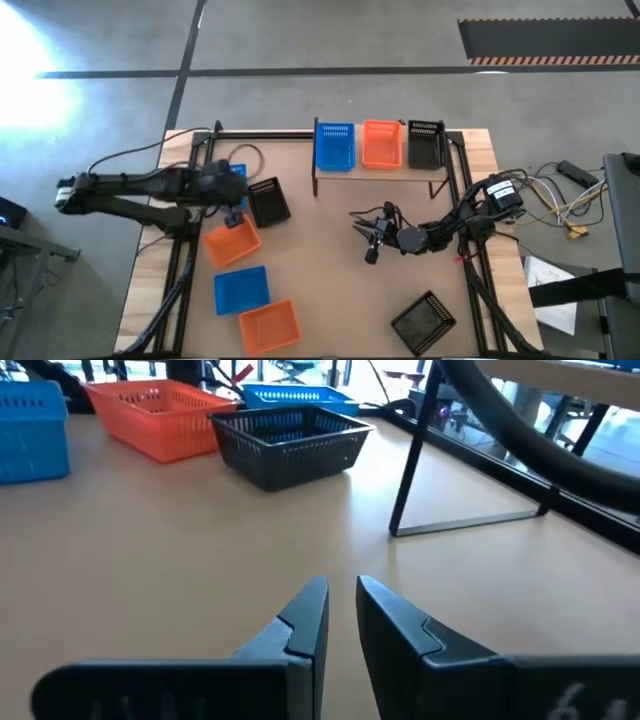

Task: Stack baskets on shelf by color
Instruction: Stack the top blue bin on top of the other blue bin on the shelf

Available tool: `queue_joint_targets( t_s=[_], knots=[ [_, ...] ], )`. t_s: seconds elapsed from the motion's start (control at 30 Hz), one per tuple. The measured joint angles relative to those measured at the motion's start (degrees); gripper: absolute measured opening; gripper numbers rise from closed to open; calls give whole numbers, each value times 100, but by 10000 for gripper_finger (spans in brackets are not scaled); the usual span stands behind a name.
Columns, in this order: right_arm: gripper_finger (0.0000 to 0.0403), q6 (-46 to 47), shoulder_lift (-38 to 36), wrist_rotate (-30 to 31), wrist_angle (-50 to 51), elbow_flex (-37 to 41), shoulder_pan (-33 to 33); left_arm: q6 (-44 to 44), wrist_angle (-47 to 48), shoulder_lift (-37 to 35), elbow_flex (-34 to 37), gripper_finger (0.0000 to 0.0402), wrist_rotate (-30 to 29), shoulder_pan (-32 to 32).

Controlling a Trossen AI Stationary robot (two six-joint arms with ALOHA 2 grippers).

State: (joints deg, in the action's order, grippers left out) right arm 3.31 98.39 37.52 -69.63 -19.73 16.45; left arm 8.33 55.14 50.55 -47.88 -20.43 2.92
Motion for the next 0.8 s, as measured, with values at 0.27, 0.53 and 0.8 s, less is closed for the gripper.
queue_joint_targets(
  t_s=[0.27,0.53,0.8],
  knots=[
    [47,-22,4,-2,105,100,4,594,1763,1407,-497,88,49,236],
    [47,232,4,-11,469,127,17,-427,1104,1684,298,193,576,968],
    [47,449,4,-44,645,131,17,-1337,274,1646,606,161,796,1397]
  ],
)
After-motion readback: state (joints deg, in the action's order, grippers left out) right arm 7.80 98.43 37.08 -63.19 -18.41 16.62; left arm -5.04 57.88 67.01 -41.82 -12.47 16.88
